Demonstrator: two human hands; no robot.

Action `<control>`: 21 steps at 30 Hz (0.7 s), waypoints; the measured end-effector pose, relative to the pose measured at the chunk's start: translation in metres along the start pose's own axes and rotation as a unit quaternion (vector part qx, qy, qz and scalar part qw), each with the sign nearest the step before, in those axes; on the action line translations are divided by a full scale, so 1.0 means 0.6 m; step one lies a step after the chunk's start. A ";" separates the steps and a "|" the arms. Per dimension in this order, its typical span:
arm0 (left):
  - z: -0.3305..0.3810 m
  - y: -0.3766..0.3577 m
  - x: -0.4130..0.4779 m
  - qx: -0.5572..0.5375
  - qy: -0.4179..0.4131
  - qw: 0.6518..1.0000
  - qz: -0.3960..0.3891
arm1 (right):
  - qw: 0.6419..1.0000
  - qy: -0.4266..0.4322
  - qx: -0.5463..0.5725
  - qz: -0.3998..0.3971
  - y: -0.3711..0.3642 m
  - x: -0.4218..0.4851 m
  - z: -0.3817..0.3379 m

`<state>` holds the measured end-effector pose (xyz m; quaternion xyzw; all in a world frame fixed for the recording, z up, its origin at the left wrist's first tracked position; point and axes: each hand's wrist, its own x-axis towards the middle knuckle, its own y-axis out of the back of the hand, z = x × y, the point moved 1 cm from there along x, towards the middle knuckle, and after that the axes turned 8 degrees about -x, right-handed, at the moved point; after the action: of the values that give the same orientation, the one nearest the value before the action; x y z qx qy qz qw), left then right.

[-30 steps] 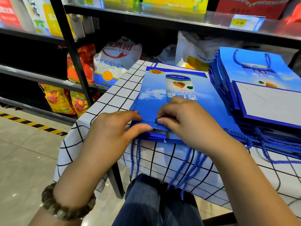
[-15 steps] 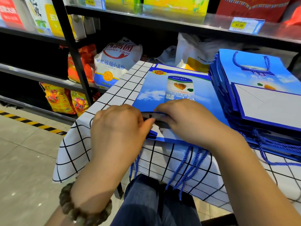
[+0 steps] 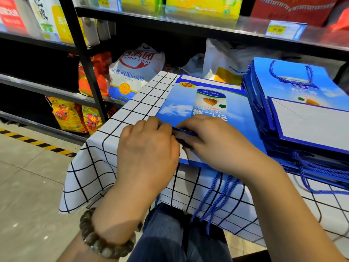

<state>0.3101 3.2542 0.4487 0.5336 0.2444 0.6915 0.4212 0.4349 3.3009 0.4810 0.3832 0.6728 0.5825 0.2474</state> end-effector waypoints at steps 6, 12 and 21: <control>-0.015 -0.007 0.001 -0.232 -0.003 0.972 -0.045 | 0.999 -0.011 -0.014 -0.046 0.000 -0.007 0.009; -0.035 -0.020 -0.014 -0.235 -0.034 0.968 -0.076 | 0.996 -0.013 0.054 -0.066 0.006 -0.008 0.015; -0.033 -0.013 -0.027 -0.225 0.018 0.969 -0.098 | 0.999 -0.050 -0.015 0.007 -0.022 0.013 0.012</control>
<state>0.2954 3.2467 0.4280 0.3857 0.1409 0.6939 0.5915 0.4327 3.3109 0.4676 0.4125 0.6482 0.5744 0.2824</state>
